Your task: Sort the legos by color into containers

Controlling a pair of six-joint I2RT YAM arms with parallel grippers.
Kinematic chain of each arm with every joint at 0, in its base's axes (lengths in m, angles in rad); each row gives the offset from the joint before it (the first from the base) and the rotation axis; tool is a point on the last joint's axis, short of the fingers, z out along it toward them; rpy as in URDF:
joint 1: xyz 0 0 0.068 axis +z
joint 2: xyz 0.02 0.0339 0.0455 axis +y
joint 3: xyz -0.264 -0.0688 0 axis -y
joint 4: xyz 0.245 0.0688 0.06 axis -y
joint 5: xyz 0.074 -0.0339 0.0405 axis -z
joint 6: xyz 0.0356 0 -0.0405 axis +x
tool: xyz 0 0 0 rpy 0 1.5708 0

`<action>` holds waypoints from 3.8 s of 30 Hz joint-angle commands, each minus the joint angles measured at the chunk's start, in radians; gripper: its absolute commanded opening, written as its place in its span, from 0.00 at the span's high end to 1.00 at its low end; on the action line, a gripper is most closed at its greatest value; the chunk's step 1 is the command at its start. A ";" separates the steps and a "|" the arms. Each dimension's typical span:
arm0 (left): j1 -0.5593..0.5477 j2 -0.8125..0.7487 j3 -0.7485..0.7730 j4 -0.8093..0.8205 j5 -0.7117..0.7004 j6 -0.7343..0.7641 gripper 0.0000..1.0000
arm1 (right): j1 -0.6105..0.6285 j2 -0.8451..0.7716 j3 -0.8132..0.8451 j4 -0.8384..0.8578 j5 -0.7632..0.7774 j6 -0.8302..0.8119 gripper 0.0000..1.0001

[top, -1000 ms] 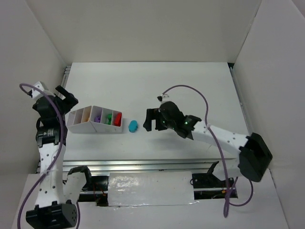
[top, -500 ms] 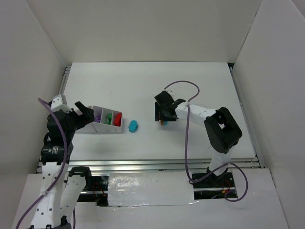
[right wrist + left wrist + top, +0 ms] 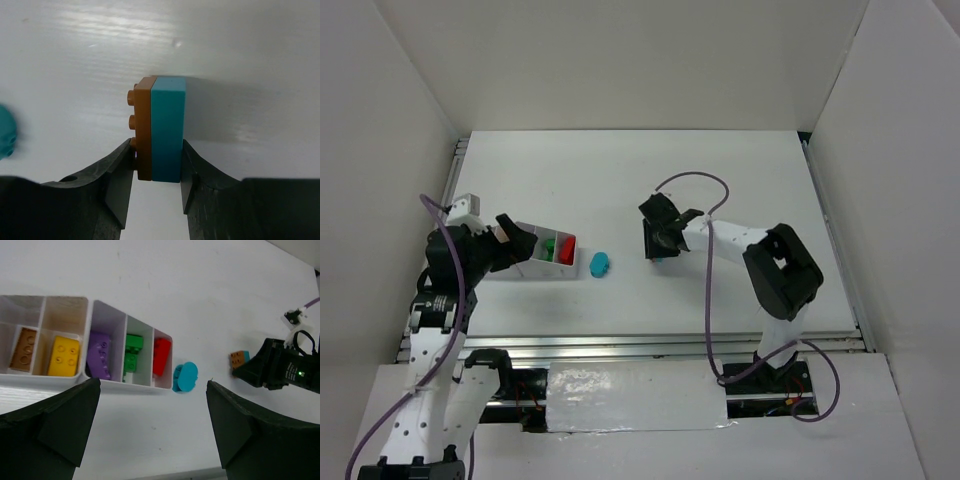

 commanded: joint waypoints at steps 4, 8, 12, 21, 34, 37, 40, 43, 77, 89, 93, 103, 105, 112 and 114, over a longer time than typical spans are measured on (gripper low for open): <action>-0.015 0.076 -0.024 0.124 0.386 -0.190 0.04 | 0.208 -0.375 -0.236 0.253 -0.048 0.001 1.00; -0.208 0.119 -0.040 0.310 0.374 -0.365 0.06 | 0.306 -0.501 -0.258 0.317 -0.067 0.031 1.00; -0.365 0.196 0.014 0.325 0.299 -0.379 0.05 | 0.359 -0.553 -0.240 0.334 -0.058 0.051 1.00; -0.484 0.225 -0.048 0.416 0.254 -0.437 0.12 | 0.412 -0.605 -0.217 0.336 0.010 0.065 1.00; -0.507 0.277 -0.075 0.477 0.278 -0.443 0.46 | 0.420 -0.640 -0.212 0.359 -0.007 0.068 1.00; -0.510 0.285 -0.080 0.522 0.308 -0.451 0.81 | 0.420 -0.618 -0.206 0.362 -0.009 0.076 0.99; -0.514 0.288 -0.080 0.565 0.349 -0.444 1.00 | 0.420 -0.597 -0.205 0.371 -0.018 0.083 0.66; -0.512 0.272 -0.072 0.579 0.392 -0.407 1.00 | 0.413 -0.610 -0.216 0.370 -0.082 0.083 0.00; -0.475 0.162 -0.087 0.851 0.932 -0.310 1.00 | 0.188 -0.901 -0.413 0.762 -0.791 0.148 0.22; -0.475 0.160 -0.127 0.967 0.953 -0.385 1.00 | 0.210 -0.809 -0.406 0.853 -0.811 0.178 0.58; -0.475 0.151 -0.101 0.895 0.938 -0.333 1.00 | 0.210 -0.811 -0.413 0.838 -0.800 0.171 1.00; -0.411 0.139 0.009 0.655 0.935 -0.181 1.00 | 0.169 -0.936 -0.489 0.772 -0.828 0.045 1.00; -0.383 0.142 0.011 0.661 0.964 -0.192 1.00 | 0.158 -0.955 -0.498 0.761 -0.831 0.033 1.00; -0.297 0.125 0.142 0.189 0.773 -0.077 1.00 | 0.106 -1.030 -0.530 0.637 -0.701 -0.022 1.00; -0.148 0.133 0.219 0.062 0.415 0.162 1.00 | 0.098 -1.064 -0.545 0.601 -0.639 -0.044 1.00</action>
